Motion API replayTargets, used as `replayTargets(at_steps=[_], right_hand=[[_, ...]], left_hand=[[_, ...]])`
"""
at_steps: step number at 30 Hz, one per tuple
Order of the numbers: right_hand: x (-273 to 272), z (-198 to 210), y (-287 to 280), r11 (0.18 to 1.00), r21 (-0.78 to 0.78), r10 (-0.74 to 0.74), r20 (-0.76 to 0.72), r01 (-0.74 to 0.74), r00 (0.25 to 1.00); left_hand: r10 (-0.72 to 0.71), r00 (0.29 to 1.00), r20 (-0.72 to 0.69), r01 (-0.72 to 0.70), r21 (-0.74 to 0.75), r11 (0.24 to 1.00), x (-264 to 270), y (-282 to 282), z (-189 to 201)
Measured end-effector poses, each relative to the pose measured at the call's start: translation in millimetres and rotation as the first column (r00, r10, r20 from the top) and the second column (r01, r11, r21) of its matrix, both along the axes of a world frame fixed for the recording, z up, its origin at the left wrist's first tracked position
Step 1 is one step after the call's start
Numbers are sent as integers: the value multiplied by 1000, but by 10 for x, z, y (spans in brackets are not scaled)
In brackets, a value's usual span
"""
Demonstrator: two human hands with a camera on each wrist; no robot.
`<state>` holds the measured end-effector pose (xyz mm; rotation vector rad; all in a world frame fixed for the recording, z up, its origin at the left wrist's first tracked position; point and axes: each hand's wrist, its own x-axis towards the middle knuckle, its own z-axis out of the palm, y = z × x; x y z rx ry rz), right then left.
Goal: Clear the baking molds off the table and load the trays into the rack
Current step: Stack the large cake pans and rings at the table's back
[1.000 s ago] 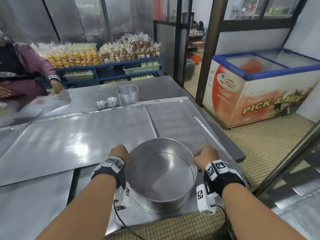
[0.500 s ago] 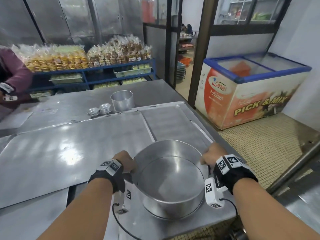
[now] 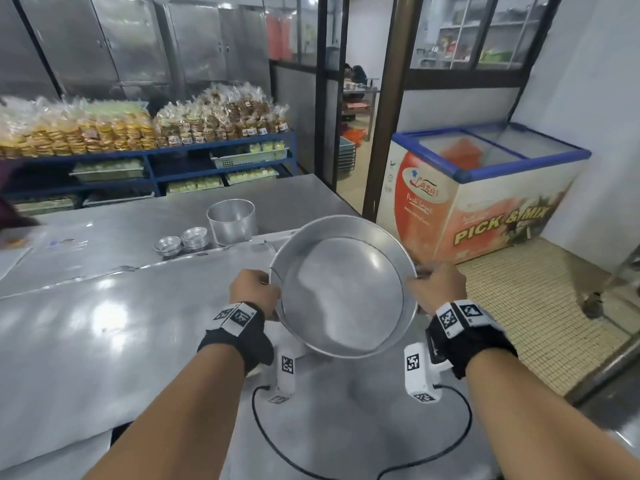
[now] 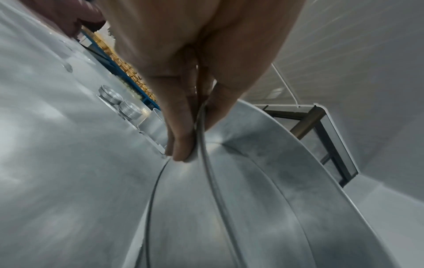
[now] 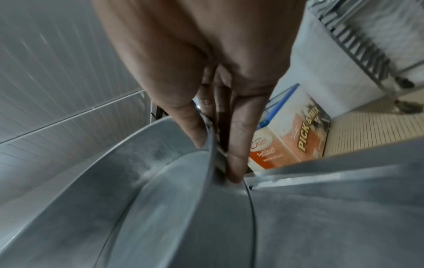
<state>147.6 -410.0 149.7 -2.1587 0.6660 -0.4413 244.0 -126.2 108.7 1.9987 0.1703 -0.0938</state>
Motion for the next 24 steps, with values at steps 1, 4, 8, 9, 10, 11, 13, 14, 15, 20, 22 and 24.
replayTargets(at_steps=[1,4,8,9,10,11,13,14,15,20,22,24], right_hand=[[92,-53,-8,996,89,13,-6,-12,1000],[398,-204,15,900,433,55,16,-57,998],[994,-299,29,699,696,134,96,-162,986],[1178,-333,13,677,715,138,113,-177,984],[1345,-346,8,662,725,132,135,-189,982],[1526,-362,-9,657,728,124,151,-195,981],[1884,-385,-48,638,741,113,179,-209,977],[2065,-391,-72,625,748,110,199,-224,974],[2255,-405,-104,619,748,113,218,-240,969],[3206,-634,-235,611,736,143,258,-290,956],[3582,-738,-274,614,729,158,262,-303,952],[3933,-821,-299,626,711,188,260,-320,947]], left_hand=[[35,999,17,-35,-19,999,80,-38,0],[135,989,64,-130,-83,988,346,-150,-54],[227,971,80,-208,-197,958,852,-263,-211],[244,966,82,-221,-219,950,995,-286,-245],[254,963,88,-227,-240,944,1160,-302,-309],[271,957,98,-237,-268,934,1309,-332,-313],[285,951,123,-240,-289,927,1619,-397,-301],[274,952,137,-226,-286,931,1811,-418,-322],[253,955,156,-205,-271,940,2029,-430,-375],[253,953,168,-223,-179,958,2833,-541,-365],[274,949,153,-244,-192,951,3147,-550,-430],[270,949,163,-244,-161,956,3457,-519,-550]])
